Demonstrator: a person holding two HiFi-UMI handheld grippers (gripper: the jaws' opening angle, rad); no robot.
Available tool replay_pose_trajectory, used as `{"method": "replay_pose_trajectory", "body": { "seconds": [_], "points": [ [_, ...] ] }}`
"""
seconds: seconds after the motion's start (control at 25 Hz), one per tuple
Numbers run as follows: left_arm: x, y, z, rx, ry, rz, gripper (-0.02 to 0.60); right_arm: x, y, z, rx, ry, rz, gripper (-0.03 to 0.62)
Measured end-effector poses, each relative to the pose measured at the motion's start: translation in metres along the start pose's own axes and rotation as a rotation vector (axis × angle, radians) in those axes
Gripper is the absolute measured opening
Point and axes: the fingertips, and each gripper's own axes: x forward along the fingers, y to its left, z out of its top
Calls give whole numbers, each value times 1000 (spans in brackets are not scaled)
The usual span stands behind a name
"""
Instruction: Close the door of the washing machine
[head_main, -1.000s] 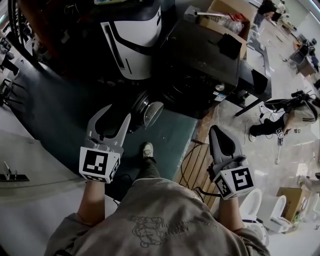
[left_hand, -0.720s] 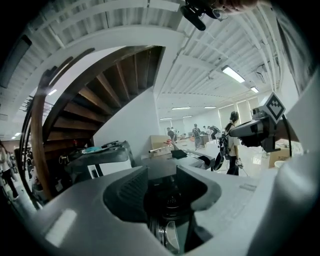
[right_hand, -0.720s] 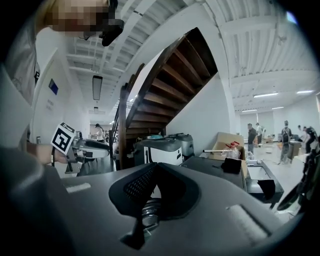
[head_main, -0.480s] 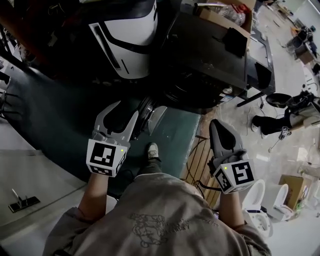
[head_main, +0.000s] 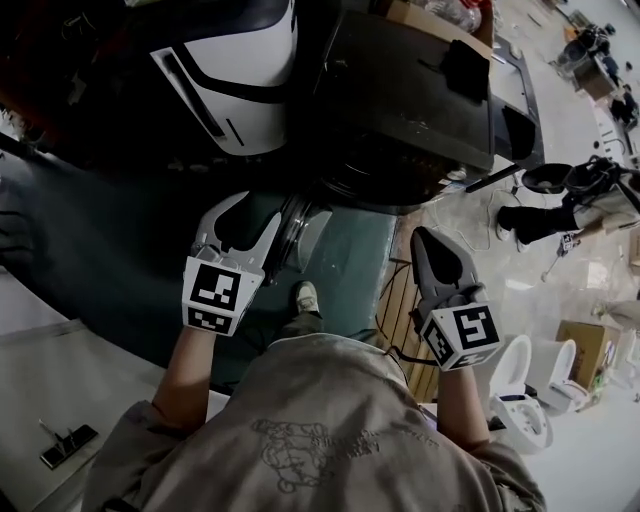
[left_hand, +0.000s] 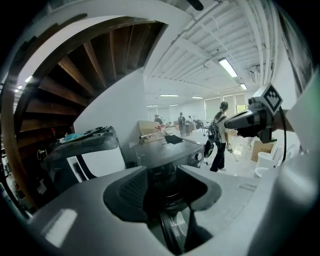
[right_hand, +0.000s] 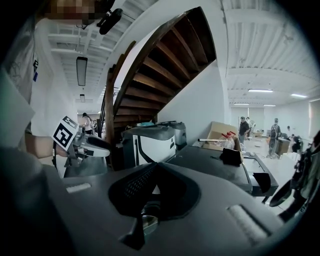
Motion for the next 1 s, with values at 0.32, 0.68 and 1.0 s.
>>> {"method": "replay_pose_trajectory", "body": {
  "seconds": [0.32,0.68,1.0],
  "points": [
    [26,8,-24,-26,63,-37,178,16,0,-17,11,56,-5,28],
    [56,-11,-45,-75,147,-74,178,23,-34,-48,80,118,-10,28],
    [92,-24,-83,-118,258,-58,178,41,-61,-91,111,201,22,28]
  ]
}}
